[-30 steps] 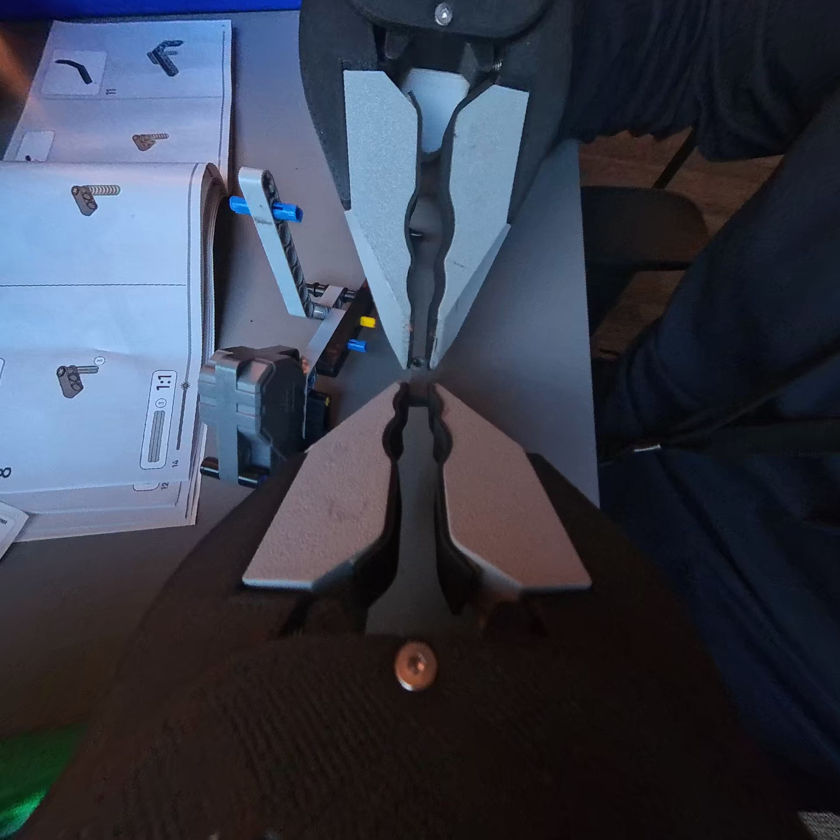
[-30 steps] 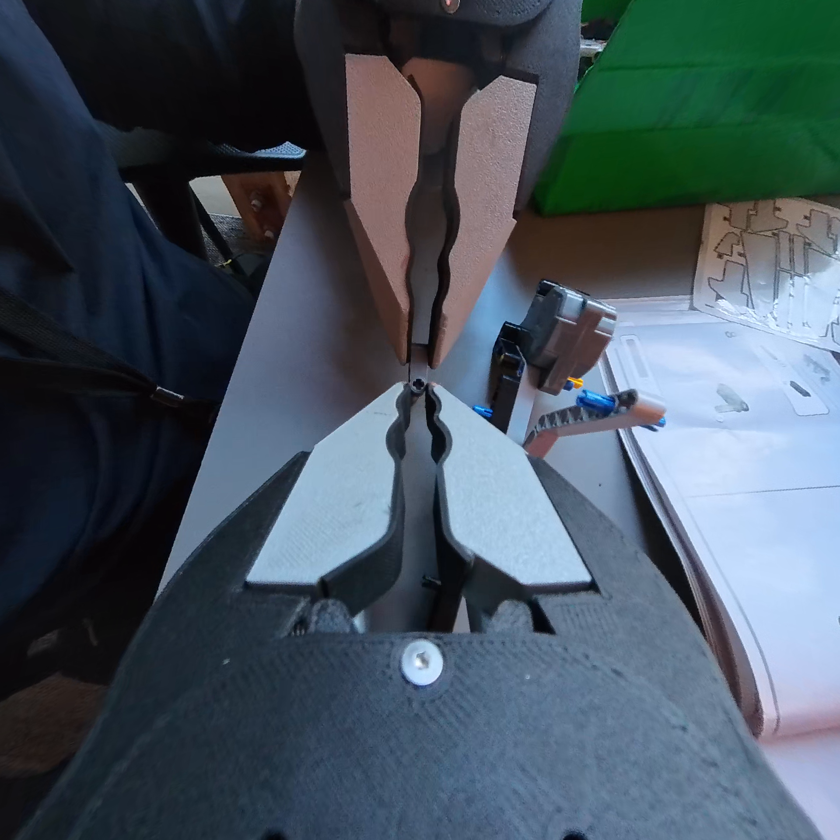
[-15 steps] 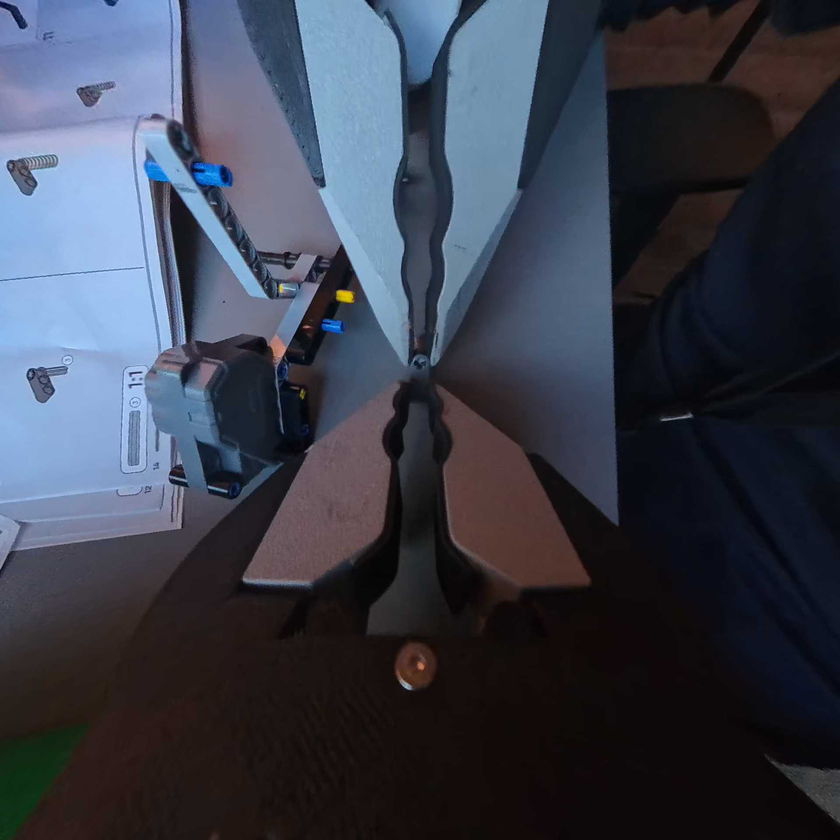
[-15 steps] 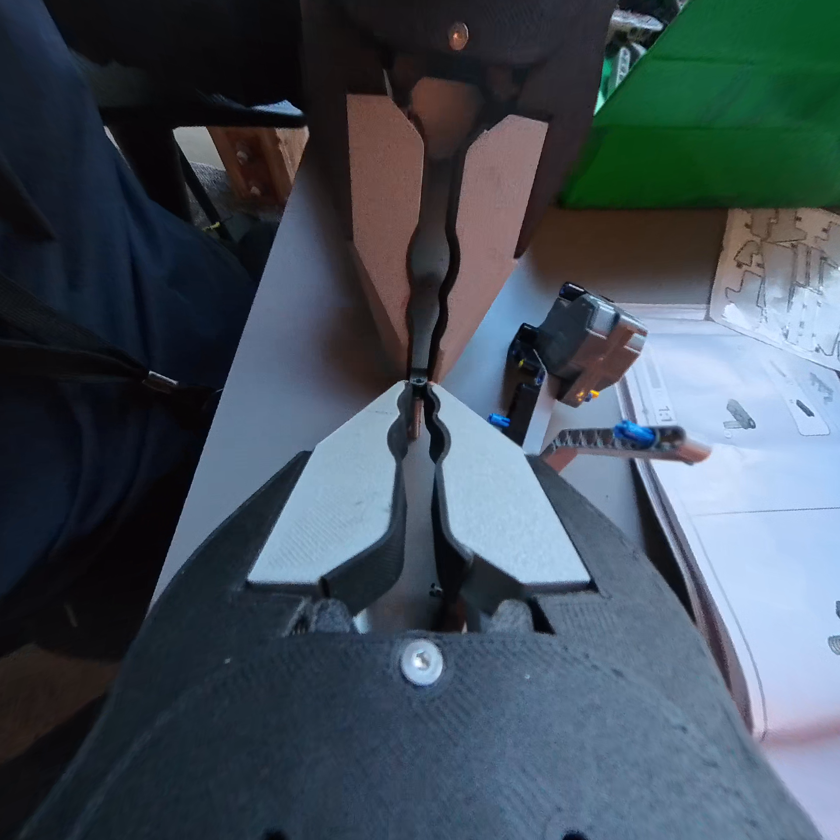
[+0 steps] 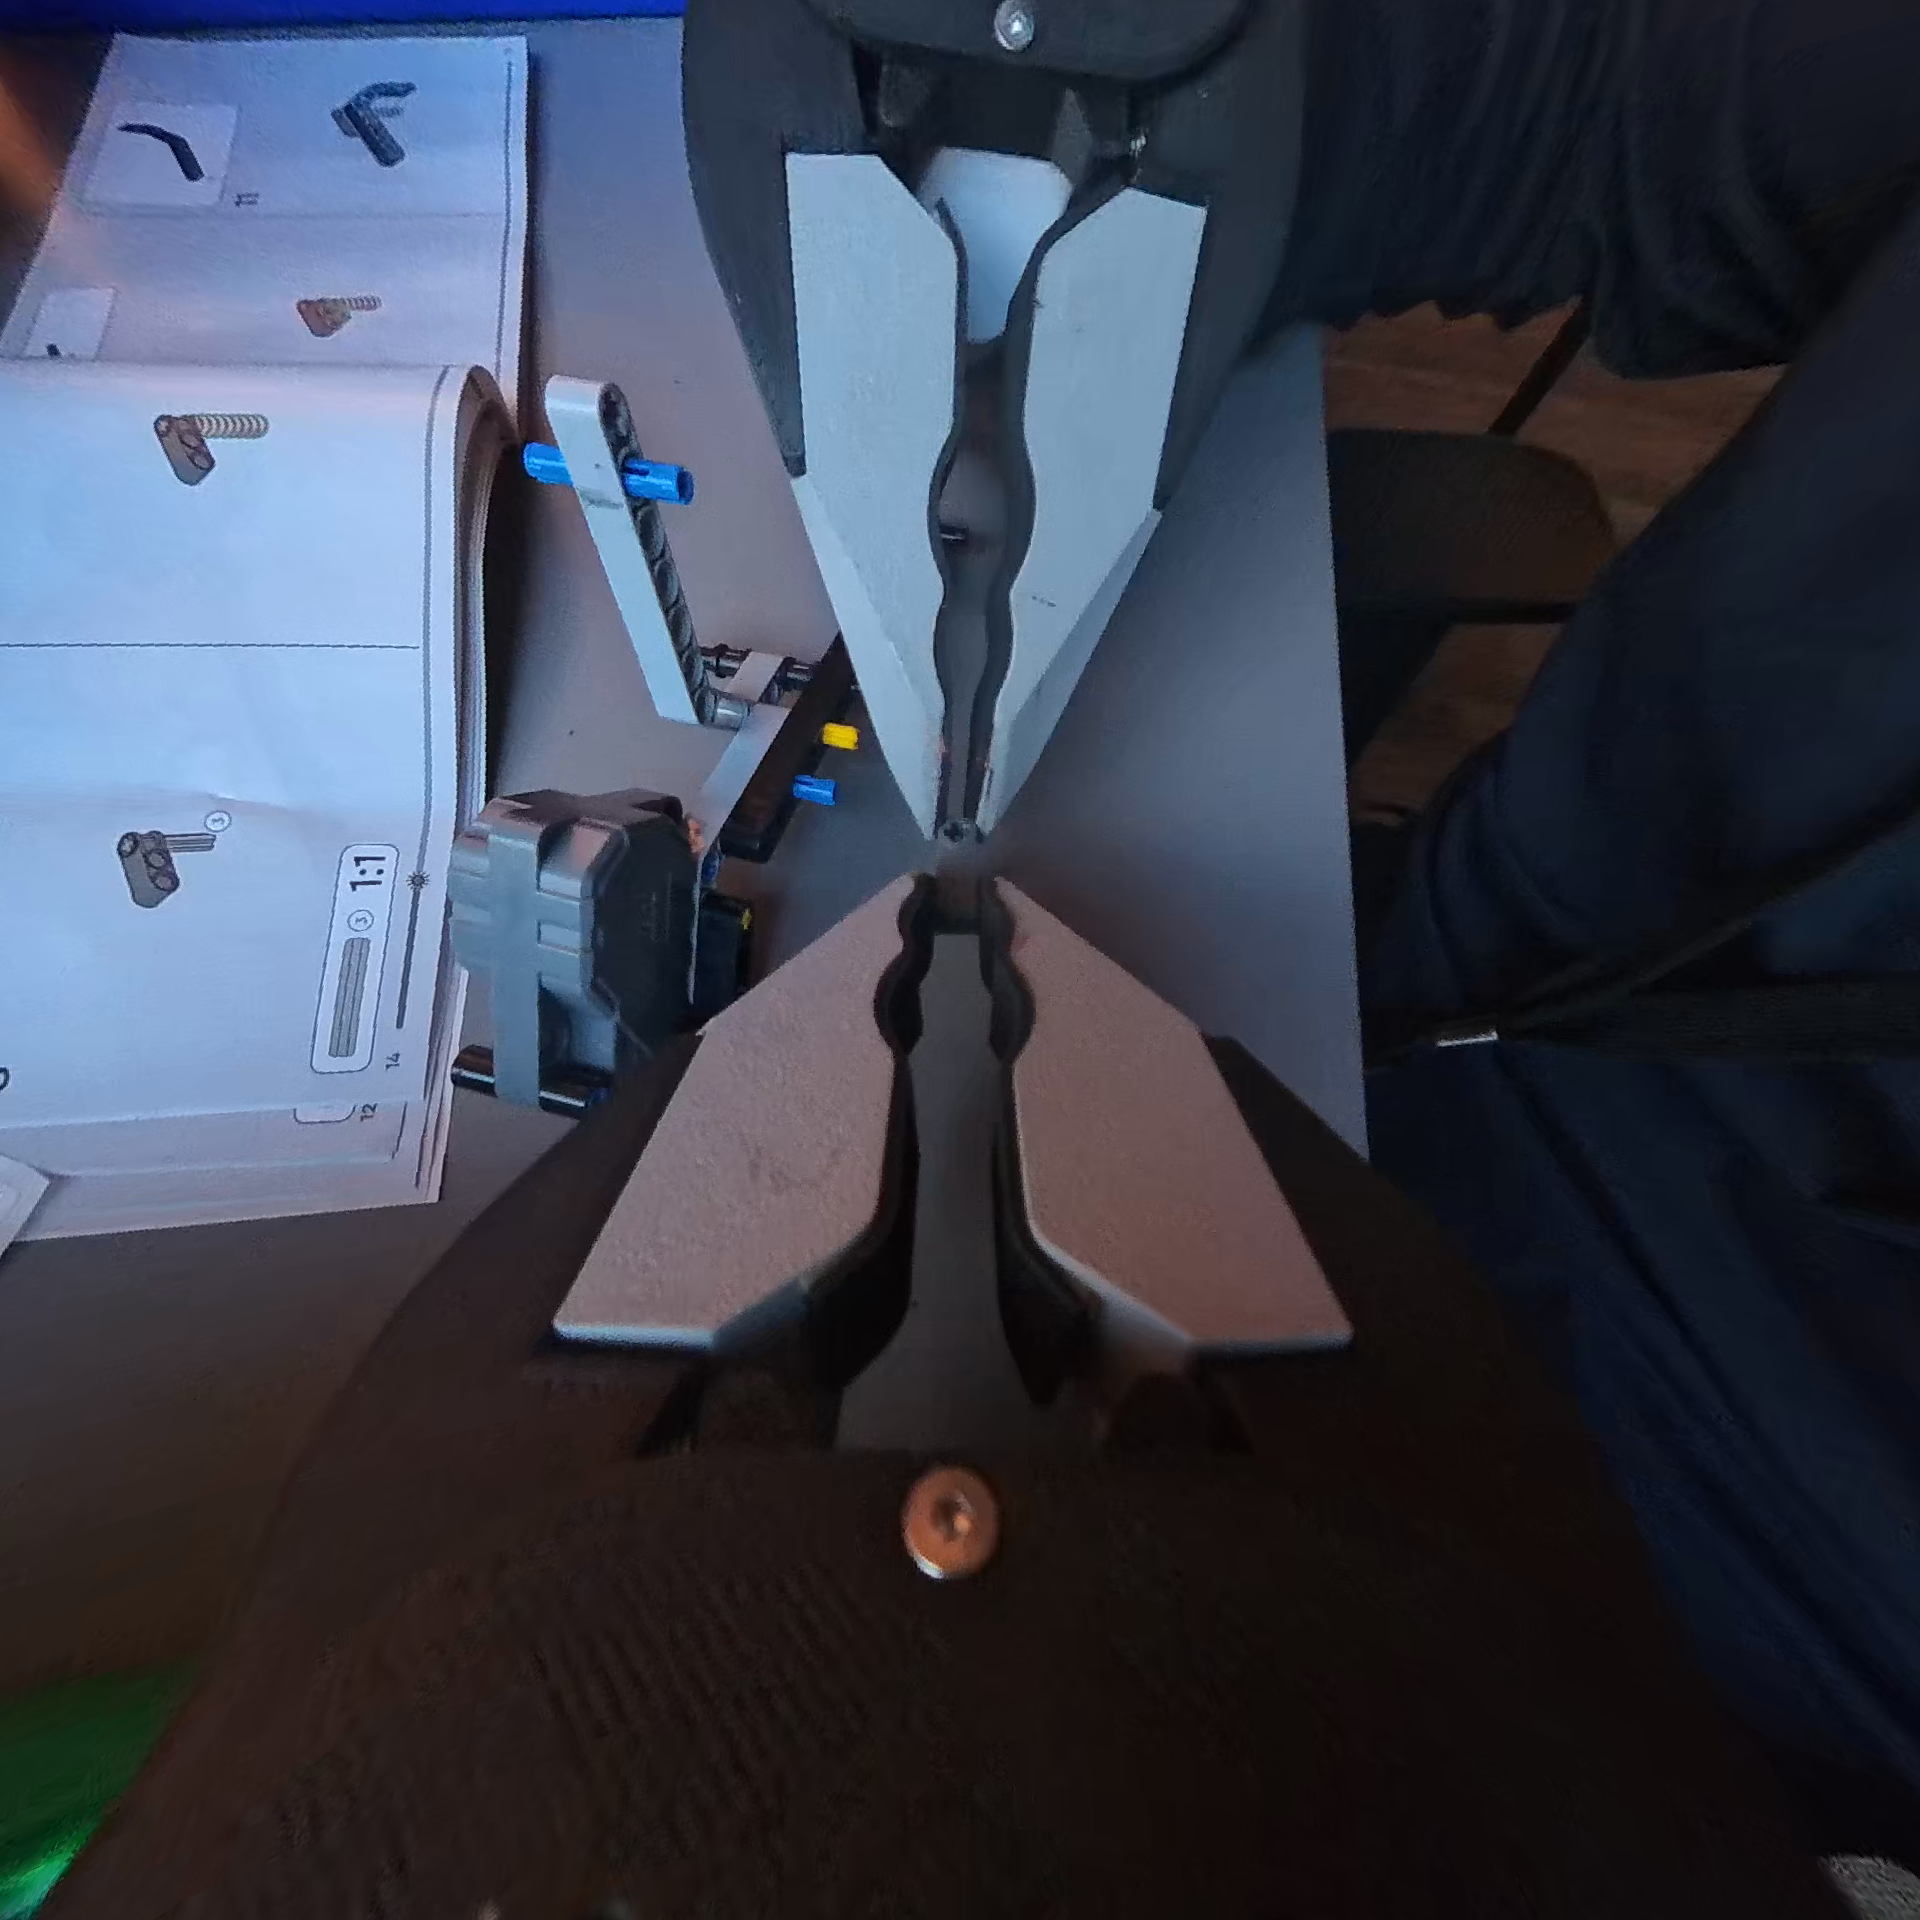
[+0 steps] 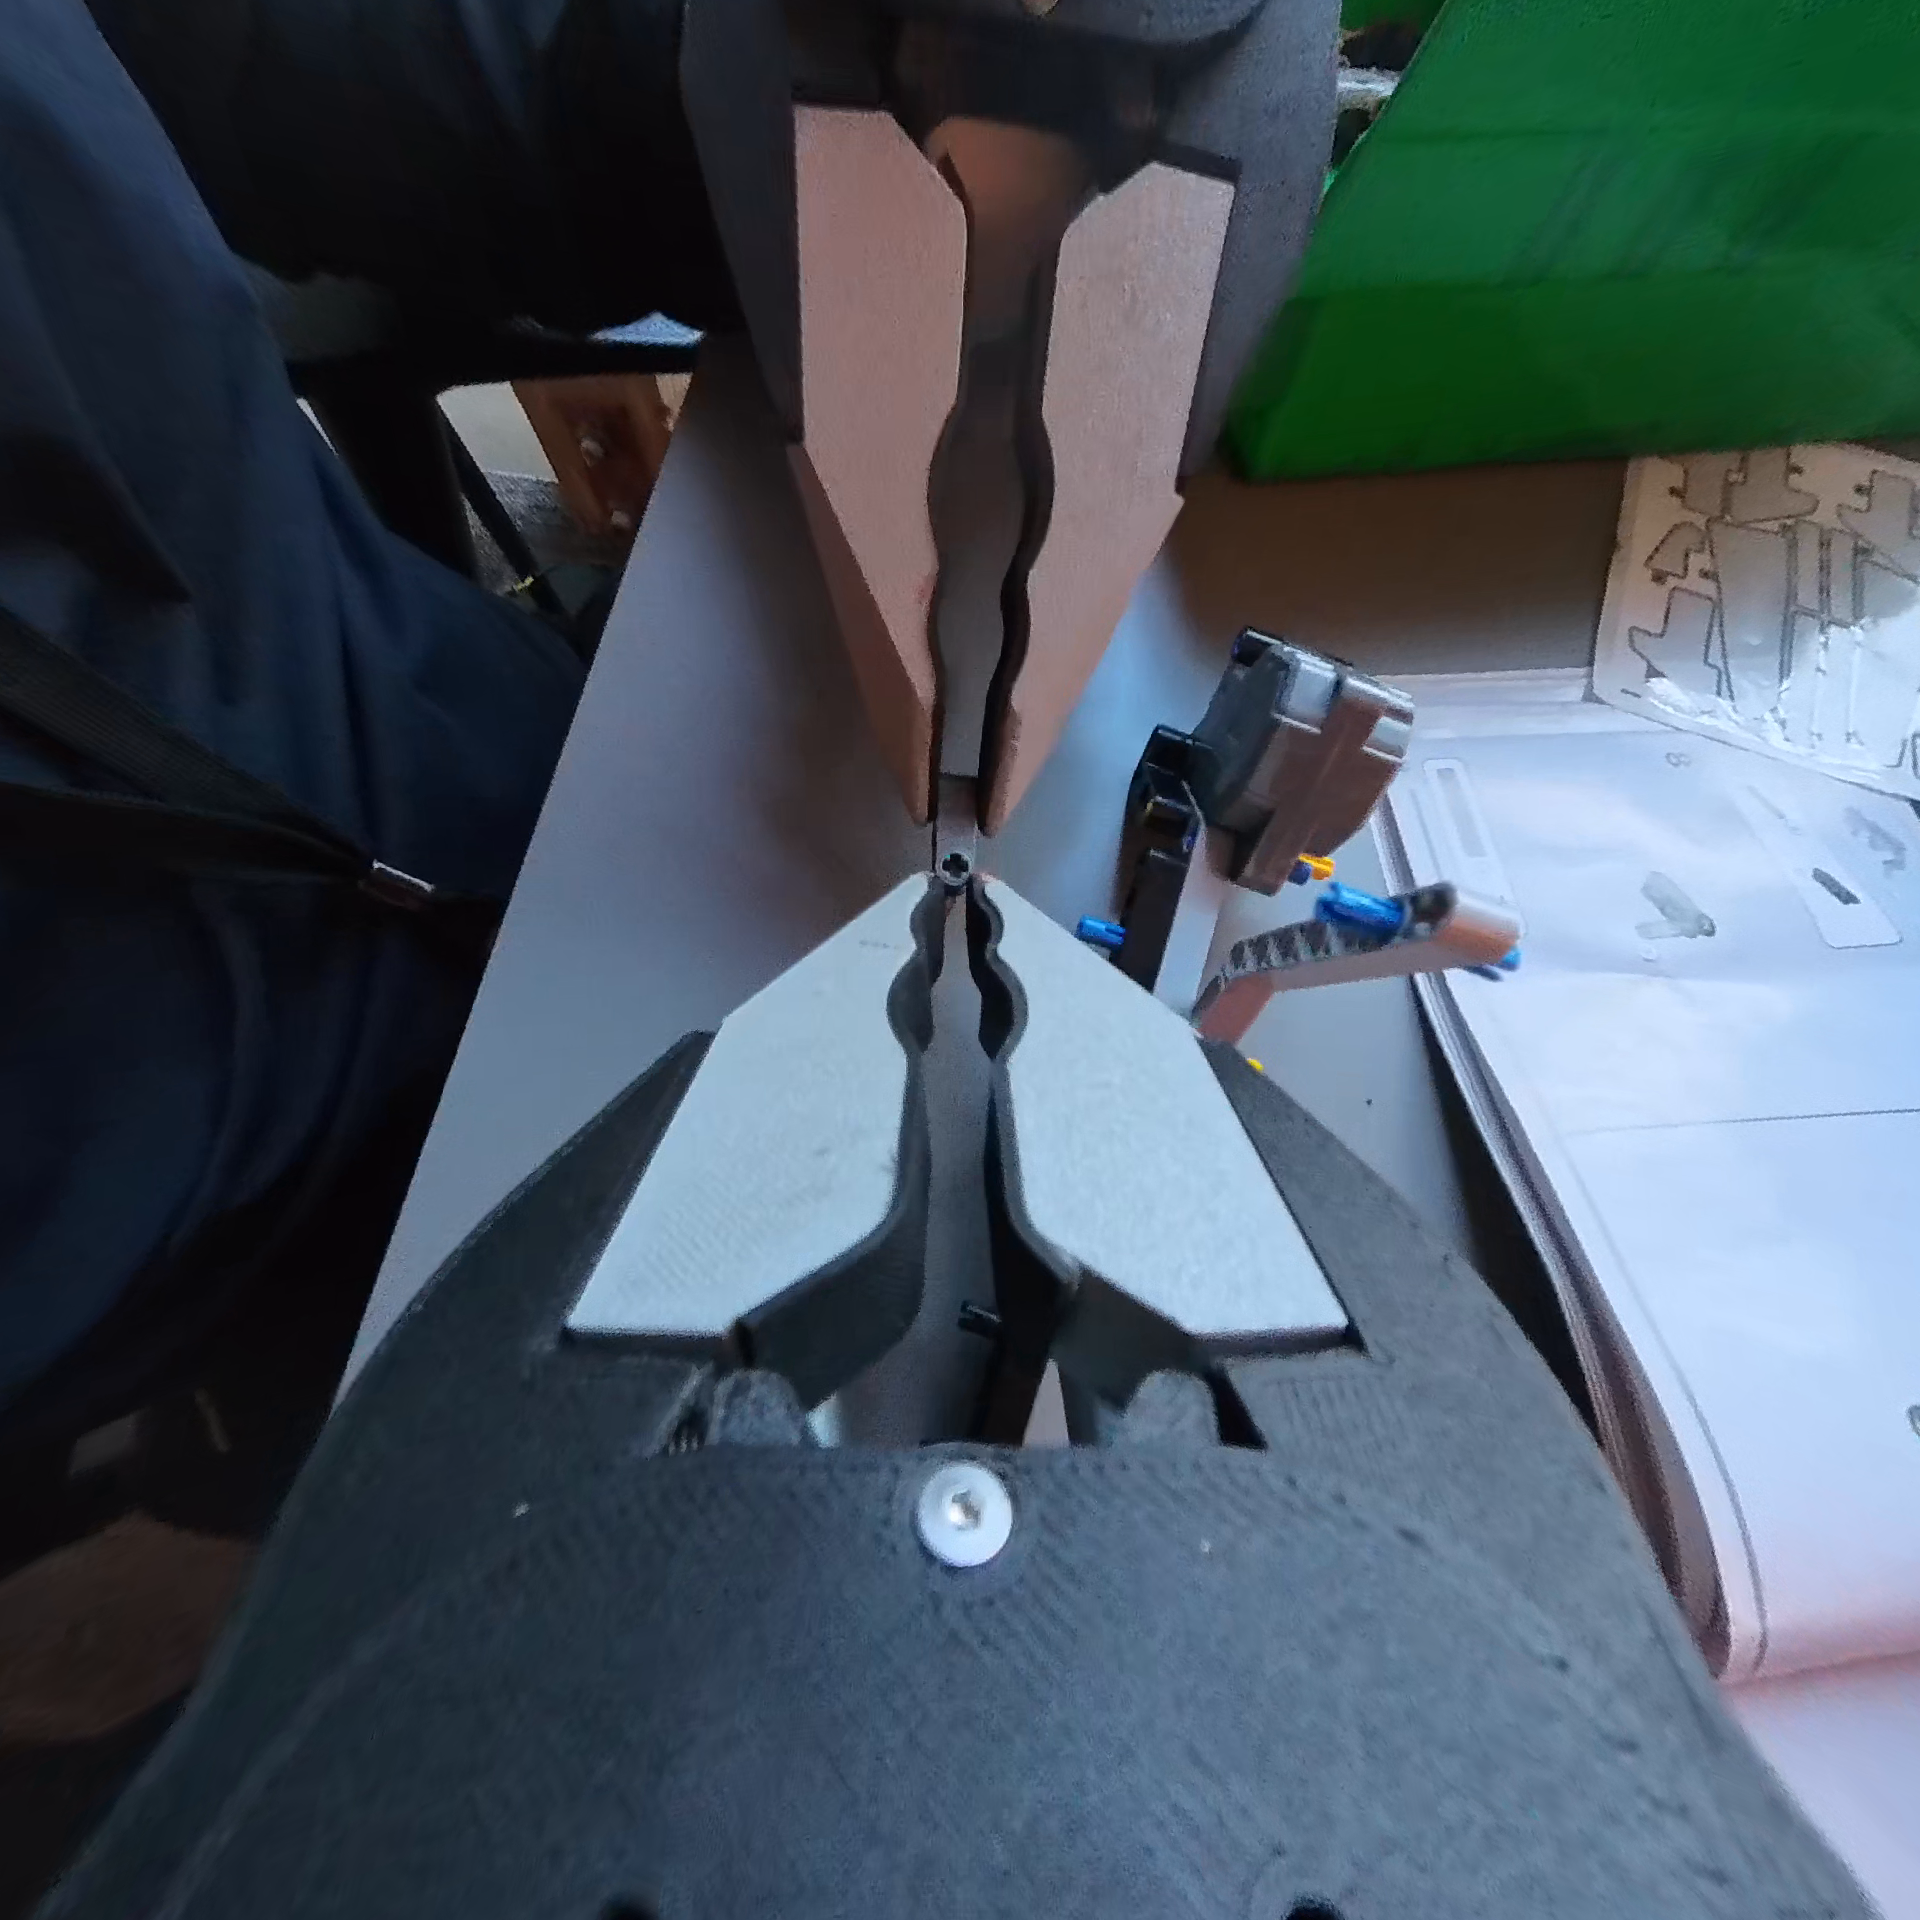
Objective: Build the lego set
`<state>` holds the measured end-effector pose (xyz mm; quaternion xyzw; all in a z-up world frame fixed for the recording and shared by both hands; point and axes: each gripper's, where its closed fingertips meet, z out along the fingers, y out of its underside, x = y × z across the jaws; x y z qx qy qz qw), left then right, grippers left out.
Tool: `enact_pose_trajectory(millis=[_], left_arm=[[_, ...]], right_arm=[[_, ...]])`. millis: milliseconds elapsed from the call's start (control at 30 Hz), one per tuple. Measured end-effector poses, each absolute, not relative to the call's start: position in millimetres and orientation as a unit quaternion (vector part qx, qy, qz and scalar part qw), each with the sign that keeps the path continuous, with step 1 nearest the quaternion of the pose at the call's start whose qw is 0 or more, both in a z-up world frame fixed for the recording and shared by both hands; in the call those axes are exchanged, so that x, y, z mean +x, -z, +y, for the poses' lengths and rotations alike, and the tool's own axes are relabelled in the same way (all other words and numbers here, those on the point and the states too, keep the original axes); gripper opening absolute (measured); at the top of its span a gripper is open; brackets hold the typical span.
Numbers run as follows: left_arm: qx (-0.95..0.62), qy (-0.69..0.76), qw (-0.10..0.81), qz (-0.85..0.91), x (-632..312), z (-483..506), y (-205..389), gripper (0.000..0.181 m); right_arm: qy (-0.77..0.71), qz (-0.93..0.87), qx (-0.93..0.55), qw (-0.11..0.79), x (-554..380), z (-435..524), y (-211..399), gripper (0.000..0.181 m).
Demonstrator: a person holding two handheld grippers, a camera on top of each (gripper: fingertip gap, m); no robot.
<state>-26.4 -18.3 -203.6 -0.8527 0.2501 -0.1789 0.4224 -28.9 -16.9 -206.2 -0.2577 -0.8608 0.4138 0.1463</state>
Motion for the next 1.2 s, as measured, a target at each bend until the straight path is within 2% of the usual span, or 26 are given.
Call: enact_pose_trajectory(millis=[333, 533, 700, 1200], left_arm=[[-0.851, 0.183, 0.422, 0.254, -24.0, -20.0, 203.5, 0.006], [-0.853, 0.185, 0.418, 0.250, -25.3, -19.3, 204.4, 0.006], [-0.853, 0.186, 0.417, 0.252, -24.8, -19.4, 204.8, 0.006], [-0.853, 0.187, 0.415, 0.254, -24.2, -19.7, 204.5, 0.006]], right_arm=[[-0.360, -0.889, -0.238, 0.156, -26.3, -21.2, 226.6, 0.000], [-0.398, -0.870, -0.250, 0.145, -26.2, -17.3, 212.0, 0.000], [-0.418, -0.861, -0.245, 0.155, -27.2, -21.3, 202.7, 0.008], [-0.431, -0.855, -0.249, 0.148, -26.8, -20.4, 204.2, 0.004]])
